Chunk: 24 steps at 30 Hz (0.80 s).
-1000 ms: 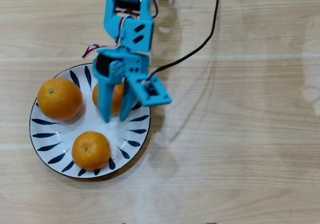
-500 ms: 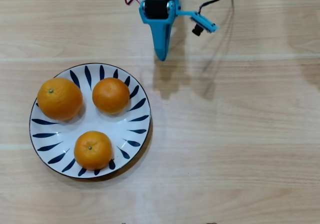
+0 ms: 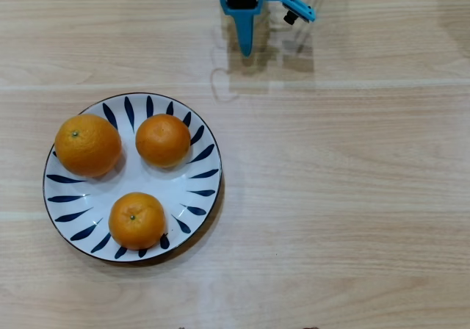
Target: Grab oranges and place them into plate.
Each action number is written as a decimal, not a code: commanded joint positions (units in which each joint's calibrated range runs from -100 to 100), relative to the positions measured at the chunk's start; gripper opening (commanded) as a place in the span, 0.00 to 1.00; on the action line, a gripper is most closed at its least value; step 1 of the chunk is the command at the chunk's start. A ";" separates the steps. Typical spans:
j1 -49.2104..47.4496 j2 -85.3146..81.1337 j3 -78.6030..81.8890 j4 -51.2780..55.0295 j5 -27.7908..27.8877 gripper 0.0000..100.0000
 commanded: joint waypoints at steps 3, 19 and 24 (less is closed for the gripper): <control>-1.89 -3.39 1.26 3.54 2.03 0.02; -1.81 -3.47 2.08 2.76 1.61 0.02; -1.81 -3.47 2.08 2.76 1.61 0.02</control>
